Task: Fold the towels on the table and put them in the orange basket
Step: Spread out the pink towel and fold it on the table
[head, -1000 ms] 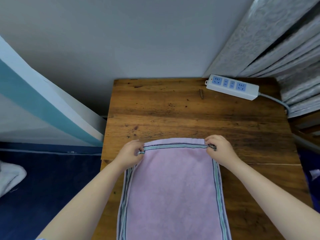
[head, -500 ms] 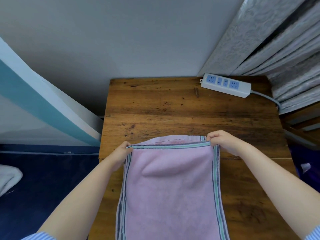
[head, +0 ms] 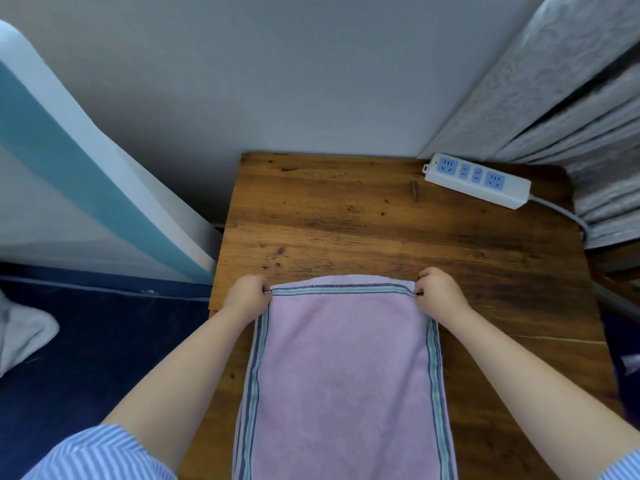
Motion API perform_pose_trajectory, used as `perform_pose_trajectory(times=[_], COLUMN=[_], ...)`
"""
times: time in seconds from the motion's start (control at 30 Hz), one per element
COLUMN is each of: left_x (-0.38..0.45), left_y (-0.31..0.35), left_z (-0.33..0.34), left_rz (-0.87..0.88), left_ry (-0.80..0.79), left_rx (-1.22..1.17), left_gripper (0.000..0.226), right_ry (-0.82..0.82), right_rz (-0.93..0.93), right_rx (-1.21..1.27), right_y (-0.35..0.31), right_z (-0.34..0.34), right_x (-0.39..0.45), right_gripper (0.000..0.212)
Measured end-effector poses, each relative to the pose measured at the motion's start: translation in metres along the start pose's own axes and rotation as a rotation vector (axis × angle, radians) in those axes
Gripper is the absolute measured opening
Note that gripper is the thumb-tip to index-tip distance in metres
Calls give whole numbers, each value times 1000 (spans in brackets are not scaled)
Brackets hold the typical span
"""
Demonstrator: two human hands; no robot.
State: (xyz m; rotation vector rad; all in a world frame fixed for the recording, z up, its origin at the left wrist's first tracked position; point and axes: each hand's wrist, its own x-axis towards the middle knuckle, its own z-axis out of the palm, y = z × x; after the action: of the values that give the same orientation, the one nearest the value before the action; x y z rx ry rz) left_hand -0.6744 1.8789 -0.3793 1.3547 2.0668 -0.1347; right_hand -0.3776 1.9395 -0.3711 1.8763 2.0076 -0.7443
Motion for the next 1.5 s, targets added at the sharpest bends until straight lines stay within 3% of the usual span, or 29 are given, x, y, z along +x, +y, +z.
perform_pose_trajectory(times=[0.2,0.27,0.43,0.7,0.8,0.9,1.0,1.1,1.17,1.27,1.3,1.33,1.43,1.5], left_x=[-4,-7,-27,-80,-103,-126,-139,-158,-169,-196,-206,-213,-223,-229], left_y=[-11,-18,-30,-38,-37,-27,-11,4,13,22,23,23,22,23], left_z=[-13,-20,-42,-78,-93,-107,-122,-138,-154,-175,-180,-181,-179,-180], left_rz=[71,89,123,260,315,396,468,471,466,670,733,751,569,555], left_ry=[-51,-38,-78,57,134,267,386,541,690,1096,1192,1193,866,906], left_rx=[-5,9,4,72,86,145,321,452,371,85,64,108,459,380], left_gripper=[10,8,15,7,7,7,25,25,24,14,11,11,22,19], right_ry=[-242,-228,-200,-183,-95,131,337,469,700,1184,1279,1265,908,999], right_rz=[-96,-146,-81,-153,-182,-213,-249,-243,-258,-280,-290,-277,-145,-114], right_rx=[-48,70,411,460,475,372,205,-16,-73,-28,-28,-97,-327,-170], right_y=[-9,-2,12,15,10,4,-3,-7,-9,-9,-9,-10,-8,-7], right_z=[-25,-37,-63,-83,-95,-96,-98,-109,-124,-138,-142,-142,-144,-151], right_x=[0,-1,-25,-96,-126,-156,-174,-198,-215,-245,-254,-259,-263,-265], right_gripper=[17,6,24,20,21,24,7,23,23,17,14,14,23,23])
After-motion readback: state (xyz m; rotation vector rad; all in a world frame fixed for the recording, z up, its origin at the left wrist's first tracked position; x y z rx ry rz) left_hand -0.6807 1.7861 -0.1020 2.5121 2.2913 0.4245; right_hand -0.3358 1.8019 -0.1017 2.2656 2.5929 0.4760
